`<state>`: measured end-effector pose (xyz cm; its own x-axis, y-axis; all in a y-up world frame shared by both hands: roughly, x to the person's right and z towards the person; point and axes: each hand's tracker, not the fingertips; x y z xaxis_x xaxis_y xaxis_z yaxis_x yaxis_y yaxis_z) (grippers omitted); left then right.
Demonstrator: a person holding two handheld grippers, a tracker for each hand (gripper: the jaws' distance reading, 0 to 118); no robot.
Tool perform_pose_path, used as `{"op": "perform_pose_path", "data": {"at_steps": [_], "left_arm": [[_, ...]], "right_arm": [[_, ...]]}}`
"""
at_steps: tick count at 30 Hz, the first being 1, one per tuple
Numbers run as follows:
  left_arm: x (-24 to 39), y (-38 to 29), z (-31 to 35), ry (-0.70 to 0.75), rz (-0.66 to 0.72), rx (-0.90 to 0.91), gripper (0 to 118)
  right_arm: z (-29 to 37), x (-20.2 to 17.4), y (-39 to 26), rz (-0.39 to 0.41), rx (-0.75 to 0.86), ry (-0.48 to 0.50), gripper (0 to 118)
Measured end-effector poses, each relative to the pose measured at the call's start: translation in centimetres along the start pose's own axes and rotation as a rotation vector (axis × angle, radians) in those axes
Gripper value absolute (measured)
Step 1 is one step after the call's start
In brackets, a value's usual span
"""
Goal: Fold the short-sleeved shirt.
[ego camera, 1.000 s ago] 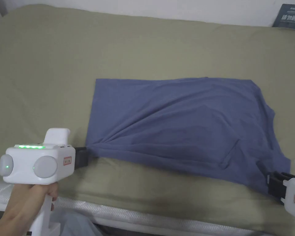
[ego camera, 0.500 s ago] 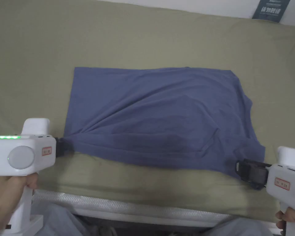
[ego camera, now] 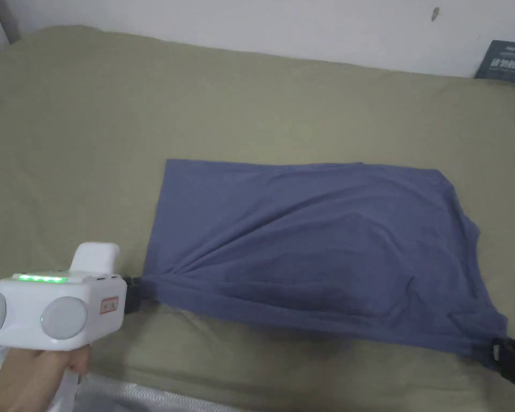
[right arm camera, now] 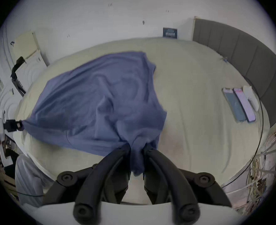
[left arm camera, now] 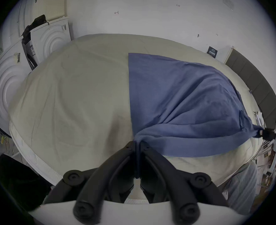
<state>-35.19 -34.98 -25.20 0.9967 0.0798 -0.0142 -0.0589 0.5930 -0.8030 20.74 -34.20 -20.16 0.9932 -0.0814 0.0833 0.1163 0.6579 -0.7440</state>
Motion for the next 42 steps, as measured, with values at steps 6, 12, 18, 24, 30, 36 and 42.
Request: {"op": "perform_pose_path", "data": {"at_steps": [6,12,18,24,30,36,42], "left_arm": [[0.2,4.0,0.8,-0.033,-0.001,0.039,6],[0.6,9.2,-2.6,-0.027,-0.01,0.029,6],[0.9,12.4,-7.8,-0.003,0.03,-0.03,6],[1.4,12.5,-10.8,0.02,0.041,-0.079,7],[1.4,11.5,-9.0,0.074,0.038,-0.01,111],[1.9,9.1,-5.2,0.089,0.007,0.019,25],[2.4,6.3,-5.1,0.019,0.053,-0.053,4]], "right_arm": [[0.2,-0.6,7.0,0.051,0.088,-0.004,14],[-5.2,-1.2,13.0,0.091,0.07,-0.026,14],[-12.7,-1.7,16.6,0.116,-0.011,-0.05,14],[-17.6,-1.8,16.7,0.1,-0.075,-0.057,17],[-14.3,0.4,15.9,0.027,-0.022,-0.047,107],[-9.0,1.2,12.9,-0.007,0.04,-0.043,19],[-7.5,1.0,9.7,0.034,0.012,-0.034,9]]}}
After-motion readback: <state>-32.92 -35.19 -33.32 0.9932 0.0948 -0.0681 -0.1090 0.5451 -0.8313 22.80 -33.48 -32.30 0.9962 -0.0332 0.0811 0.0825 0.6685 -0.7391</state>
